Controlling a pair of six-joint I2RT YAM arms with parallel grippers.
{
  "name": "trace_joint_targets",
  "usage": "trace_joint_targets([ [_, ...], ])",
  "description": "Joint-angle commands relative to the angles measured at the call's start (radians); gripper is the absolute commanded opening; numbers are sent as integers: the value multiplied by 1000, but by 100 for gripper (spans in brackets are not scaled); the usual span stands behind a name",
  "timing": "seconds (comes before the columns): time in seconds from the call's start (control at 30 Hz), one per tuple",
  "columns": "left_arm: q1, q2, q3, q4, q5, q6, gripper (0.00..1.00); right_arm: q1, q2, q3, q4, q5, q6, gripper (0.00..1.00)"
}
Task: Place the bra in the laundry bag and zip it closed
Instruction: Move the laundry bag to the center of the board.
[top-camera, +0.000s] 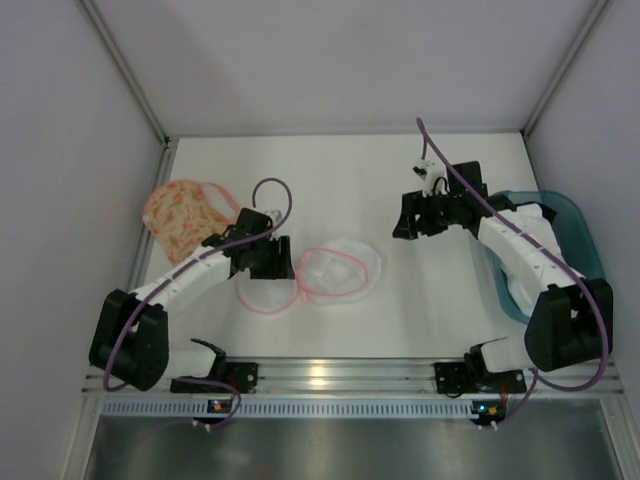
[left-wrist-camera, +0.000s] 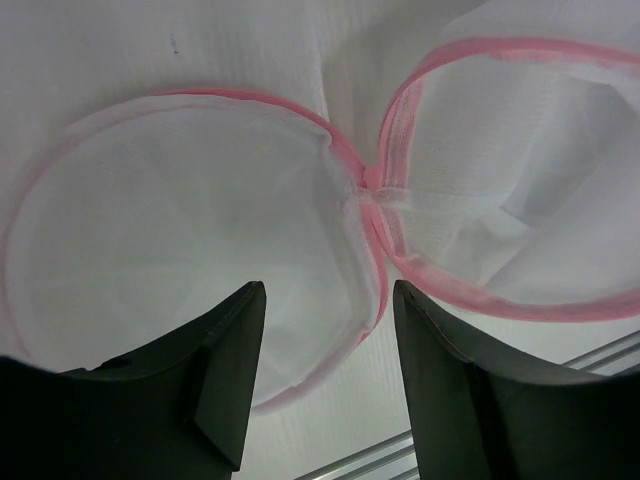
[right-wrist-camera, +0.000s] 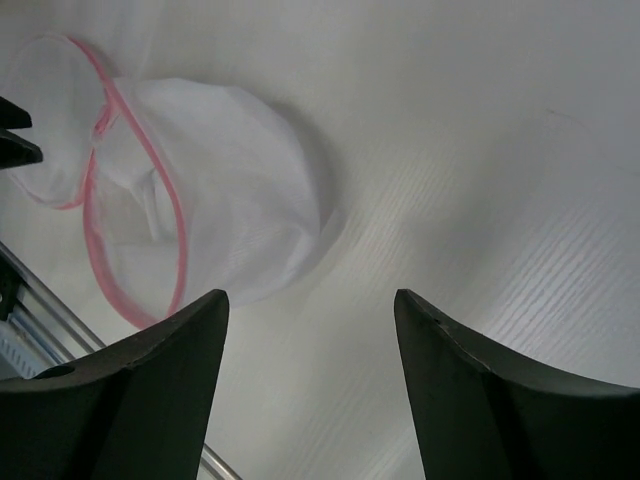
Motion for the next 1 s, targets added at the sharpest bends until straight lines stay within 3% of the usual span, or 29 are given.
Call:
trace_joint_targets([
  [0.0, -35, 120, 65, 52, -22, 55, 60, -20, -60, 79, -95, 29, -75, 69],
  [0.2, -37, 346, 179, 50, -96, 23, 59, -152, -122, 123, -206, 14, -97, 72],
  [0.3, 0, 418, 214, 81, -95, -50, 57, -319, -151, 165, -276, -43, -130, 72],
  [0.43, 70, 496, 277, 113, -118, -127, 54, -503, -171, 215, -347, -58, -204, 73],
  [0.63, 117, 546, 323, 124, -181, -187, 54, -677, -145, 292, -416, -83, -266, 73],
  [0.83, 182, 526, 335, 129, -233, -239, 56, -757, -79, 346, -465, -51, -329, 72],
  [0.97, 238, 526, 353, 133, -160, -252, 60, -778, -31, 378, -496, 30, -378, 71],
])
